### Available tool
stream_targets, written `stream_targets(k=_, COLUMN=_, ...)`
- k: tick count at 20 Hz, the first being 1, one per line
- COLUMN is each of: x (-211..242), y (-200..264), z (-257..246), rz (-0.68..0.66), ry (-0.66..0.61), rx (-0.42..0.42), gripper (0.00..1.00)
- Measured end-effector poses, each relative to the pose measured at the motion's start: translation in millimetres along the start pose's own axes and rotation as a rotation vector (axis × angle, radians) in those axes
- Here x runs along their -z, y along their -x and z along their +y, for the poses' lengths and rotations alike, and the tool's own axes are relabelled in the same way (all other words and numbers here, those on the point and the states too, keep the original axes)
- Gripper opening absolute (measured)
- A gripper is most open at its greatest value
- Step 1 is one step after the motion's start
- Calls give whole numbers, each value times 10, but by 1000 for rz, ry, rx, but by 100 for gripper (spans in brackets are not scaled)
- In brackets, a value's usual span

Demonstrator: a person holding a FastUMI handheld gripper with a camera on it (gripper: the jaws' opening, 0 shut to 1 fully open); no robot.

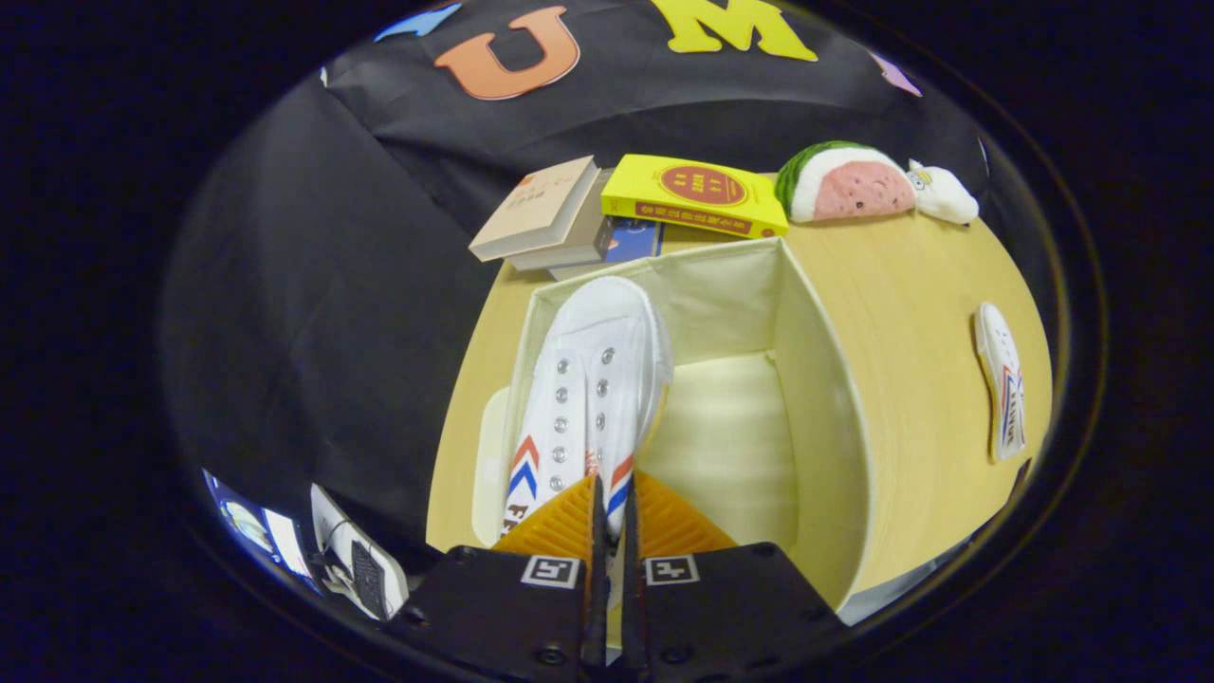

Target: Open the storage box then place both shoes into the box .Put the left shoe in first, then the right shoe, with the right side of both shoes facing outward in a uniform manner.

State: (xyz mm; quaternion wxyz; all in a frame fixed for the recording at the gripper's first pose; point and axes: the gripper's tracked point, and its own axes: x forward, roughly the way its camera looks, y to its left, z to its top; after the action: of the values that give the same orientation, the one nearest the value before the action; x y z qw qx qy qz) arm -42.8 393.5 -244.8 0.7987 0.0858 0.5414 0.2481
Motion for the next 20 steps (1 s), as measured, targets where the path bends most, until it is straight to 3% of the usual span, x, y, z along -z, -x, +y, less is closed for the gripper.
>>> stream_targets(k=1, x=-71, y=-2, z=45, rz=-13, ry=11, rx=-12, gripper=21)
stream_targets(k=2, x=-66, y=-36, z=34, rz=-26, ry=26, rx=-6, gripper=22)
stream_targets(k=5, x=-143, y=99, z=29, rz=-69, ry=49, rx=-4, gripper=65)
stream_targets(k=6, x=-193, y=174, z=-17, rz=-98, ry=63, rx=7, gripper=69)
stream_targets(k=7, x=-236, y=265, z=-52, rz=-127, ry=79, rx=16, gripper=79)
stream_targets(k=11, x=-391, y=754, z=-209, rz=-259, ry=157, rx=53, gripper=81)
stream_targets(k=14, x=-458, y=1128, z=-423, rz=-333, ry=172, rx=97, gripper=97)
stream_targets(k=20, x=-548, y=1878, z=-1090, rz=-460, ry=201, rx=164, gripper=97)
